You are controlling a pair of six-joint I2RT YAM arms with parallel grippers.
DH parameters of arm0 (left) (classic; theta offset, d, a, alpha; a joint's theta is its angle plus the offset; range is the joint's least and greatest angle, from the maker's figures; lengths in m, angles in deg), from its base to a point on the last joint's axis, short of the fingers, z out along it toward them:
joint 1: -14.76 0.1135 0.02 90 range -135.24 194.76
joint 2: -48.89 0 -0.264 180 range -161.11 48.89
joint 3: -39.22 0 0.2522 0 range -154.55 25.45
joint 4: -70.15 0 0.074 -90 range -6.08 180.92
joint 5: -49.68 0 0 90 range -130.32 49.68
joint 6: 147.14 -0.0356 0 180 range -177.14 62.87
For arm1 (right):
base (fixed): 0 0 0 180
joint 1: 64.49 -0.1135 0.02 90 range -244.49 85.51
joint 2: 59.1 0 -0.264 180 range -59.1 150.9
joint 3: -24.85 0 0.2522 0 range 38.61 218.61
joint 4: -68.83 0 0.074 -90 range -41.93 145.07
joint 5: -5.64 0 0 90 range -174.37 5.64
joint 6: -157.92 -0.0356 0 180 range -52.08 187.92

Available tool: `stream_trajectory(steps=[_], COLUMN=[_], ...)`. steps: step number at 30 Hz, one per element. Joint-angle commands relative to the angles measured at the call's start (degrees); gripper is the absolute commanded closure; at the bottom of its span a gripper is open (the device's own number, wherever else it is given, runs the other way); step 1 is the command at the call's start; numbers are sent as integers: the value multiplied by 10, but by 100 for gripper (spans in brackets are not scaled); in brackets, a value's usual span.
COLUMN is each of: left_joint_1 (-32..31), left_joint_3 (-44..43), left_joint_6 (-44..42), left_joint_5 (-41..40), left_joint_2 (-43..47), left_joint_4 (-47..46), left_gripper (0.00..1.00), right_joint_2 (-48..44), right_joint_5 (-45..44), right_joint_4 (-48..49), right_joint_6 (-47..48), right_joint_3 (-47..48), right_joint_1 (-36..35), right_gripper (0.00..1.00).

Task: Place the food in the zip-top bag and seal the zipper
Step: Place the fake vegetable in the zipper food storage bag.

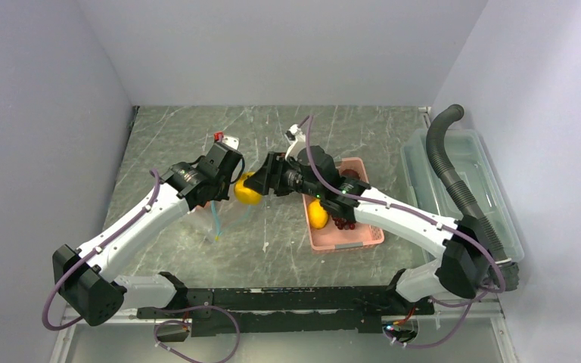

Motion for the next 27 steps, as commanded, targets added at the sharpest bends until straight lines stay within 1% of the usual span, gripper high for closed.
stream_trajectory(steps=[1,7,8,9,10,22,27], left_joint_1=[2,1,2,2,2,1,2], left_joint_3=[1,2,1,2,1,1,1], left_joint_6=[1,2,2,2,2,3,2], left_joint_5=[5,2,2,2,2,-2,-2], left_joint_2=[14,14,14,14,13,13,13], left_joint_4=[-14,-14,-14,-14,-14,-13,-13], left_gripper=[100,100,100,100,100,100,100], right_joint_2=[17,47,52,58,63,134,149], right_joint_5=[11,9,8,7,5,-5,-17], right_joint_4=[69,102,107,109,110,123,122], right_joint_6=[-3,-3,219,-93,-137,-160,-161], right_joint_3=[-1,-19,-20,-20,-20,-5,1], right_joint_1=[-8,-15,-18,-20,-22,-48,-54], right_gripper=[67,67,34,65,69,69,64])
